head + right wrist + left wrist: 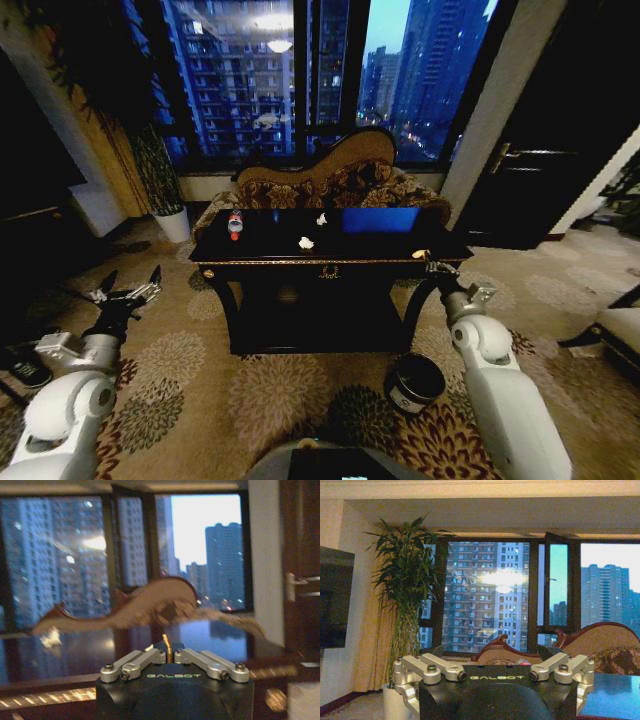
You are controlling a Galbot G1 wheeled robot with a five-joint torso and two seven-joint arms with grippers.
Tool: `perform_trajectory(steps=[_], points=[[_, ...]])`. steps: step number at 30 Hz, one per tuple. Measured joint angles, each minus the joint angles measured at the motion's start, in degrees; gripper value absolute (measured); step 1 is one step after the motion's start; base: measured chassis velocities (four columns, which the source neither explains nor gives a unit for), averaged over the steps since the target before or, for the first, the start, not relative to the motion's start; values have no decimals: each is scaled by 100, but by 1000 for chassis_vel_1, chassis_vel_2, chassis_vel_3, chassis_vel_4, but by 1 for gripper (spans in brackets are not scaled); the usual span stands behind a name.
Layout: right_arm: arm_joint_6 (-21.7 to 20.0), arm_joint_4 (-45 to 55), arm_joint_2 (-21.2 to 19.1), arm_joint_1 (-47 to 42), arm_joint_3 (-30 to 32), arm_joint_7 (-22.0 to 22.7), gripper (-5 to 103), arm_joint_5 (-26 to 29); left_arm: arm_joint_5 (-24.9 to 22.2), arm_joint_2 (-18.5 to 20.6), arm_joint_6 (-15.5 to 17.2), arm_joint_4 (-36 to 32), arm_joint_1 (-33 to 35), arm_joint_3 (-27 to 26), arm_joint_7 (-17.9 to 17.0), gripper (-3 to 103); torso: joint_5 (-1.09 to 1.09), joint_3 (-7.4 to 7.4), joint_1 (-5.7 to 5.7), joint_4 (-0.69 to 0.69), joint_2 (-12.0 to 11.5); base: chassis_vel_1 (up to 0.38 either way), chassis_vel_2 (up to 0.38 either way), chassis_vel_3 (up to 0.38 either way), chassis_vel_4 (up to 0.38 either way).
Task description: Move to the front of the table and place the trash on the table into the trash bin.
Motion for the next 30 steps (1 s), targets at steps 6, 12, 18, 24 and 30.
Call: perform_trajectory(steps=[6,12,18,24,30], points=[[465,-967,141,-243,173,0,2,-647,2,-68,1,-42,-24,-9,1,100,2,3,7,-1,-5,0,0,0,0],[794,-2422,121,-109,144,-1,2,-1139,-2,-104,87,-215,-122,6,-21,100,1,0,2,-1,-2,0,0,0,0],[874,-3794,20,138,37,-1,2,-1466,-47,-70,123,-325,-107,-28,-43,100,1,1,3,-2,-3,0,0,0,0],[1085,-4758,70,442,-26,-2,2,-1909,-47,-129,117,-383,-5,-27,-43,100,1,1,2,0,-2,0,0,0,0],[1146,-4946,192,440,-26,-2,13,-2220,-49,-128,84,-472,111,-97,-44,100,0,1,2,-1,-2,0,0,0,0]])
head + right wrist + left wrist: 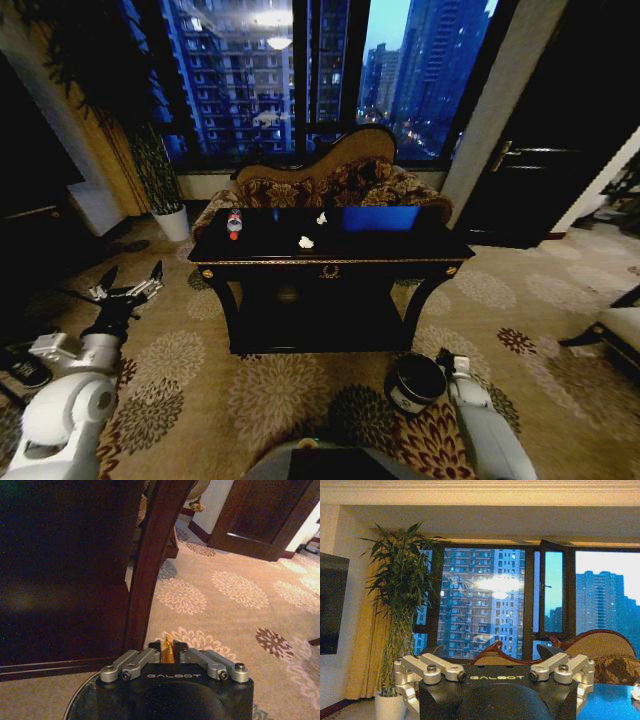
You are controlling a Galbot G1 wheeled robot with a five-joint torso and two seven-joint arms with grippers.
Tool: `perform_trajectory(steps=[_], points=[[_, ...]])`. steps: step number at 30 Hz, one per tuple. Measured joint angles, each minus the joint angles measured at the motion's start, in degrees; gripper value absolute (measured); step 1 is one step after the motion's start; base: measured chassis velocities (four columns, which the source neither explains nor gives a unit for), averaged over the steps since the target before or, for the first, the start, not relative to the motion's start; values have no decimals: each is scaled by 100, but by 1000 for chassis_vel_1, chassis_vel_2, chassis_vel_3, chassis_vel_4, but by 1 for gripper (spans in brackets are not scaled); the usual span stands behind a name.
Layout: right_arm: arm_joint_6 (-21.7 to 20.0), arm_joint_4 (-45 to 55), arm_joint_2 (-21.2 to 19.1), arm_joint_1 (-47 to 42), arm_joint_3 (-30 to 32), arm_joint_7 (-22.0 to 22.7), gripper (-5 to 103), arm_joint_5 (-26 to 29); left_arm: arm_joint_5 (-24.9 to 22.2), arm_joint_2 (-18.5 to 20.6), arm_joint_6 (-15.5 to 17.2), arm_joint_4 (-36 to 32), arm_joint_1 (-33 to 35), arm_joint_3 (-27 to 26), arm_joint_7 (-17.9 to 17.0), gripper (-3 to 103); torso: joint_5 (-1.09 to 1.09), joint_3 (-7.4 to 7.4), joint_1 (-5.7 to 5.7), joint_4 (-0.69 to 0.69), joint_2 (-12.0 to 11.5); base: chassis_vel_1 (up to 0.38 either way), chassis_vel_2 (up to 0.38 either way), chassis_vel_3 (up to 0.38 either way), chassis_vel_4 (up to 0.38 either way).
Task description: Move to the front of the table and place the trash on the table into the trash bin.
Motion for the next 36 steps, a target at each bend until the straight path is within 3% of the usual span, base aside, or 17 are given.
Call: perform_trajectory(steps=[2,4,8,15,18,19,21,23,26,27,29,36], points=[[16,27,11,-12,4,0,13,-15,-3,10,-1,-4,3,-11,0,100,0,0,0,-1,0,0,0,0,0],[44,176,27,-52,29,1,29,-38,-15,23,-3,-26,15,-29,0,100,-1,-1,0,1,0,0,0,0,0],[48,271,27,-79,43,1,35,-37,-16,12,-3,-56,27,-30,0,100,0,0,0,1,0,0,0,0,0],[204,332,18,-111,47,2,62,72,-13,-15,-4,-97,44,-20,0,100,2,0,0,1,0,0,0,0,0],[334,1030,32,-284,36,3,78,874,-8,-16,-5,-105,46,-22,-7,100,1,0,0,-1,0,0,0,0,0],[334,1030,32,-284,36,3,78,874,-8,-16,-5,-105,46,-22,-7,100,1,0,0,-1,0,0,0,0,0],[424,1834,68,-405,58,4,89,1402,21,-19,-6,-108,45,-9,-26,100,0,0,0,2,0,0,0,0,0],[428,2075,84,-443,72,4,89,1520,26,-21,-6,-110,45,-3,-27,100,-2,0,0,2,0,0,0,0,0],[371,3648,188,-636,157,5,99,1837,42,-44,-4,-139,54,5,-37,100,-1,0,0,-2,0,0,0,0,0],[371,3648,188,-636,157,5,99,1837,42,-44,-4,-139,54,5,-37,100,-1,0,0,-2,0,0,0,0,0],[153,4573,202,-714,172,5,100,1969,52,-73,-3,-169,83,3,-39,100,-1,0,0,2,0,0,0,0,0],[-654,6049,155,-801,29,5,100,2282,55,-100,0,-217,116,-4,-40,100,0,-1,0,1,0,0,0,0,0]])
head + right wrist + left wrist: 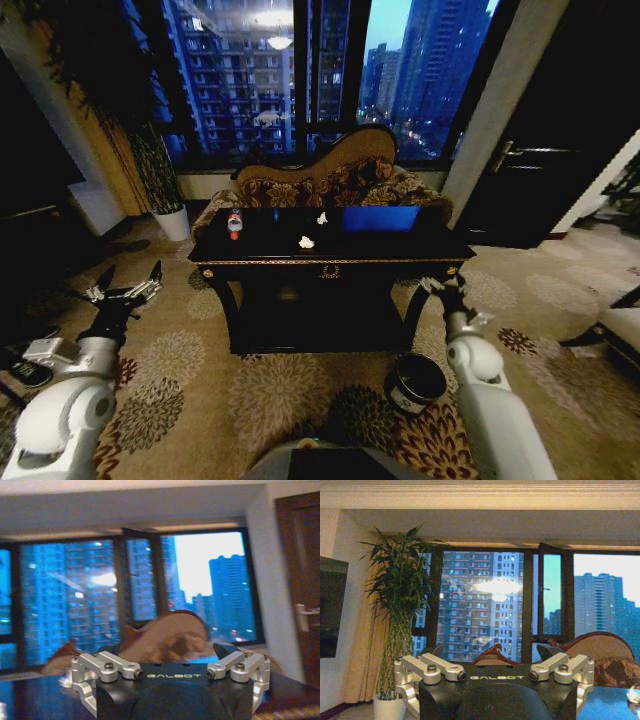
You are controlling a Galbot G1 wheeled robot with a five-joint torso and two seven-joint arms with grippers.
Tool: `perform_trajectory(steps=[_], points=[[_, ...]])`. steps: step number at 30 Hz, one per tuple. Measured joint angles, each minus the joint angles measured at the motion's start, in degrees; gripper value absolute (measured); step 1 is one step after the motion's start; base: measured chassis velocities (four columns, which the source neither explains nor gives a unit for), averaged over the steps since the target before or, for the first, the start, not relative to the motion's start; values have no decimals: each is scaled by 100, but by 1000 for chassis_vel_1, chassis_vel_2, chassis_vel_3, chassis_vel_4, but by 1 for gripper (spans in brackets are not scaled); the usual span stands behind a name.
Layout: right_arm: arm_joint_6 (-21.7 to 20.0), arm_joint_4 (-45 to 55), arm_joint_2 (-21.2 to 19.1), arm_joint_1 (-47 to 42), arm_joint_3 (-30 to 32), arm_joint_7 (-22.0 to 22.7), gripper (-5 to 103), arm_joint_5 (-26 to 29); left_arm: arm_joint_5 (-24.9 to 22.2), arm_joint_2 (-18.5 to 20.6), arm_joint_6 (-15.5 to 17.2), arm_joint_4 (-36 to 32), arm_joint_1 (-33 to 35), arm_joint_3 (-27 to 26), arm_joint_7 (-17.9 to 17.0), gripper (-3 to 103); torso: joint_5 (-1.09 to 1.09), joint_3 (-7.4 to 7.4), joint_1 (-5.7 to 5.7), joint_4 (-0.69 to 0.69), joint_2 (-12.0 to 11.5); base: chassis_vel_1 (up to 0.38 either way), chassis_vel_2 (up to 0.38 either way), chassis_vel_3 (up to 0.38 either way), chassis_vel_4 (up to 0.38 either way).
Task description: Move to the front of the table and place the trash on the table into the trash bin.
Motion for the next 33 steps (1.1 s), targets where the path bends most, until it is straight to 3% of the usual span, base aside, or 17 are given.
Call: perform_trajectory(steps=[1,5,20,33], points=[[-201,201,-8,-13,-77,-1,100,16,0,0,0,1,-3,0,-2,100,0,0,0,1,0,0,0,0,0],[-357,290,16,-105,-183,-1,100,-227,1,-3,-8,32,-4,0,-2,100,1,0,0,0,0,0,0,0,0],[-340,94,67,-131,-286,-2,100,-389,93,-58,7,71,-91,84,10,100,1,0,-1,0,1,-26,31,27,-25],[-338,64,49,-63,-345,-3,100,-414,106,-88,31,60,-85,92,13,100,3,1,1,0,-1,-230,236,228,-231]])
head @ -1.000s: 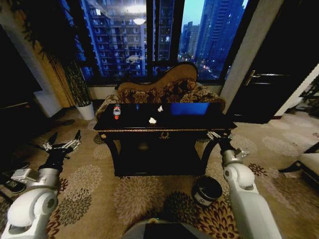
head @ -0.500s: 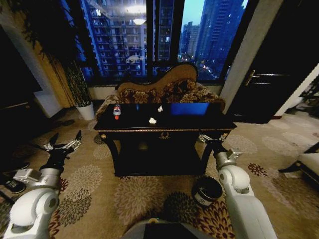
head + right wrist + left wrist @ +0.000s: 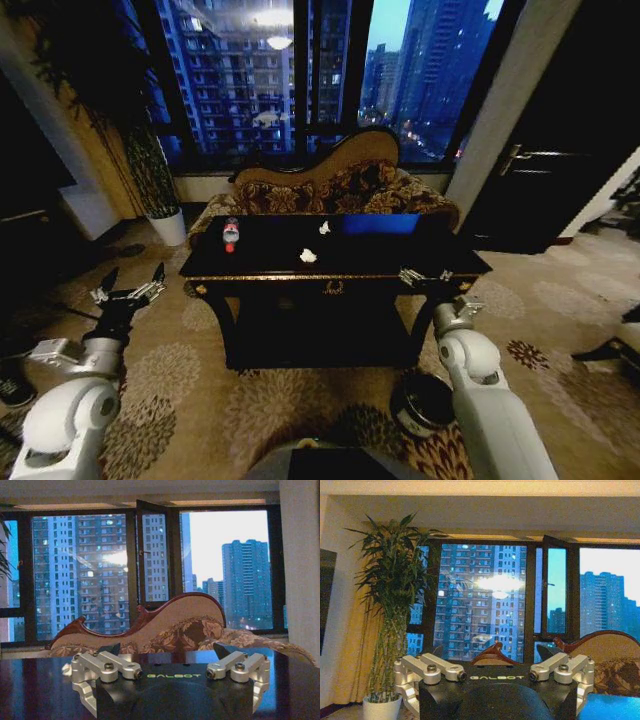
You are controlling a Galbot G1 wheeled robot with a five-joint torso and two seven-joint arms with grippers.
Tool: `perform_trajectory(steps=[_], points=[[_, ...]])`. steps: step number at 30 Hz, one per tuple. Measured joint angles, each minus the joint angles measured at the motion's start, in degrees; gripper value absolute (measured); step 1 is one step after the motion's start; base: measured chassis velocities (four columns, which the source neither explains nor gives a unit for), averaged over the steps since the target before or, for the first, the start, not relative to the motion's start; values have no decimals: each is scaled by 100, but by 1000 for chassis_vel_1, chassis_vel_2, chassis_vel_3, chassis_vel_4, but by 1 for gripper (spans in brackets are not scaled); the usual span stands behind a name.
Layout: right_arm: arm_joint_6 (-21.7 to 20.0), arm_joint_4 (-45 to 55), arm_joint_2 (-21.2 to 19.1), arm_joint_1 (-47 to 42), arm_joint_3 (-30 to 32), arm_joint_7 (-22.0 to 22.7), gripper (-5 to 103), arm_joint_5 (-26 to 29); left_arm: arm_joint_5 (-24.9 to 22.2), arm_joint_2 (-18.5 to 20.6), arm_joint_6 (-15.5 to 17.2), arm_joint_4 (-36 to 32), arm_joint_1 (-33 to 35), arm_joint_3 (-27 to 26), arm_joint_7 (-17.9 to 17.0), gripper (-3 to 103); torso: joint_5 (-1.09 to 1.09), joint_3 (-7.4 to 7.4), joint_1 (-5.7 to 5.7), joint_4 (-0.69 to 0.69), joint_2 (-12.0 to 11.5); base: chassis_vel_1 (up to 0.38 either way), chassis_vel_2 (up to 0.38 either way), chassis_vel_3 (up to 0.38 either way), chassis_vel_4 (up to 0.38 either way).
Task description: Move to the front of the table and place the trash on the table into the trash bin.
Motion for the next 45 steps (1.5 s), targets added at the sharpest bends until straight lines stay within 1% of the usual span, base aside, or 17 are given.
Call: perform_trajectory(steps=[4,9,11,15,22,24,25,27,28,30,32,33,35,38,40,43,45], points=[[-22,-5,-17,6,5,0,100,-1,-2,-14,2,4,14,2,5,100,-4,0,1,1,0,-329,325,317,-319],[-33,-82,-17,37,2,0,100,-91,-2,-17,1,13,11,23,7,100,0,1,3,0,-1,-278,298,270,-301],[68,-187,-5,84,-35,0,100,-79,-3,-17,2,13,8,31,9,100,-2,1,4,0,-2,-232,223,214,-218],[92,-218,-25,94,-45,-1,100,-70,-9,-20,-1,14,34,31,15,100,-1,2,7,1,-3,-85,119,101,-115],[0,-163,-106,136,-171,0,100,-73,-11,-35,-19,42,37,37,21,100,-2,-4,-8,-1,5,7,-30,-10,14],[-198,-135,-178,264,-389,0,100,-52,-13,-36,-20,37,38,33,22,100,-2,-3,-8,-2,4,18,-16,-5,35],[-198,-135,-178,264,-389,0,100,-52,-13,-36,-20,37,38,33,22,100,-2,-3,-8,-2,4,35,-31,-10,70],[-421,-227,-333,567,-712,-1,100,60,-19,-36,-20,-17,59,-2,22,100,0,-2,-5,-1,3,0,0,0,0],[-421,-227,-333,567,-712,-1,100,60,-19,-36,-20,-17,59,-2,22,100,0,-2,-5,-1,3,0,0,0,0],[-585,-578,-549,1149,-1132,-1,100,243,-23,-43,-15,-87,92,-45,22,100,-3,1,2,1,0,0,0,0,0],[-600,-625,-569,1211,-1175,-2,100,265,-23,-47,-14,-96,96,-51,22,100,-2,1,2,1,-1,0,0,0,0],[-678,-926,-694,1588,-1430,-1,100,395,-26,-69,-12,-131,110,-86,19,100,-4,1,3,3,-1,0,0,0,0],[-701,-1045,-736,1719,-1542,-1,100,453,-26,-80,-12,-143,114,-100,18,100,-4,1,2,4,-1,0,0,0,0],[-775,-1433,-909,2149,-2002,-1,100,777,-27,-145,-9,-182,151,-164,16,100,-2,0,0,-1,0,0,0,0,0],[-806,-1474,-931,2207,-2081,-1,100,844,-24,-165,-8,-191,159,-170,16,100,-1,0,0,-1,0,0,0,0,0],[-954,-1613,-977,2418,-2422,-1,100,1042,41,-275,-3,-233,209,-162,15,100,-1,0,-1,0,0,0,0,0,0],[-1028,-1627,-978,2479,-2497,2,100,1099,70,-300,-3,-241,223,-154,15,100,-1,0,0,0,0,0,0,0,0]])
